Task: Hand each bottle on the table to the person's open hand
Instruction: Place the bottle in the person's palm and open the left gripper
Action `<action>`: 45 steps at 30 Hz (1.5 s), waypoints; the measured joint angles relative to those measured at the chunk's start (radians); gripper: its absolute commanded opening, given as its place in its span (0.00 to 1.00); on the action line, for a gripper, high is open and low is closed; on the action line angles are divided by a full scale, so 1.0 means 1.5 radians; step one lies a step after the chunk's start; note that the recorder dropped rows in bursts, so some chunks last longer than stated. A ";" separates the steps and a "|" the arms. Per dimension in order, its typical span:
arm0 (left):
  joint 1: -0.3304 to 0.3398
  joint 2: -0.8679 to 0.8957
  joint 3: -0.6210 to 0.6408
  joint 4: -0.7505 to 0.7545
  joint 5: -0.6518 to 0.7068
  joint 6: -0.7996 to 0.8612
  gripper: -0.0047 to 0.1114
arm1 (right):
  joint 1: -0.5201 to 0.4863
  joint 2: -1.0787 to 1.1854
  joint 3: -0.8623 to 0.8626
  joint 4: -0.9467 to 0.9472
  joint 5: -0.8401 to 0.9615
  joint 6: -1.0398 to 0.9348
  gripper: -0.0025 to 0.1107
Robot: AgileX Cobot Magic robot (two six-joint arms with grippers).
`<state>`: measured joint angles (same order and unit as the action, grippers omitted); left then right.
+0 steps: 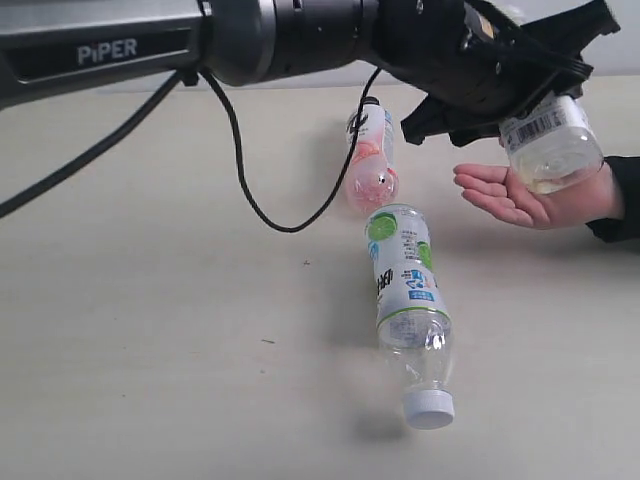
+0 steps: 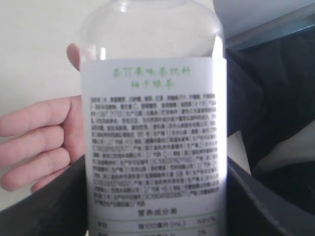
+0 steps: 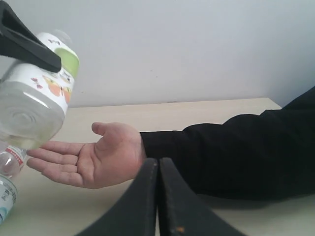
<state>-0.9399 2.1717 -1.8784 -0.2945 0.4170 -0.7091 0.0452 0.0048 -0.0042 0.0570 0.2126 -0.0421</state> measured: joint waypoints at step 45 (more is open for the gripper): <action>0.004 0.084 0.000 -0.040 -0.003 0.057 0.79 | 0.000 0.000 0.000 0.000 0.000 0.000 0.02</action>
<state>-0.9341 2.2970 -1.8784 -0.3541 0.4130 -0.6233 0.0452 0.0048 -0.0042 0.0570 0.2126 -0.0421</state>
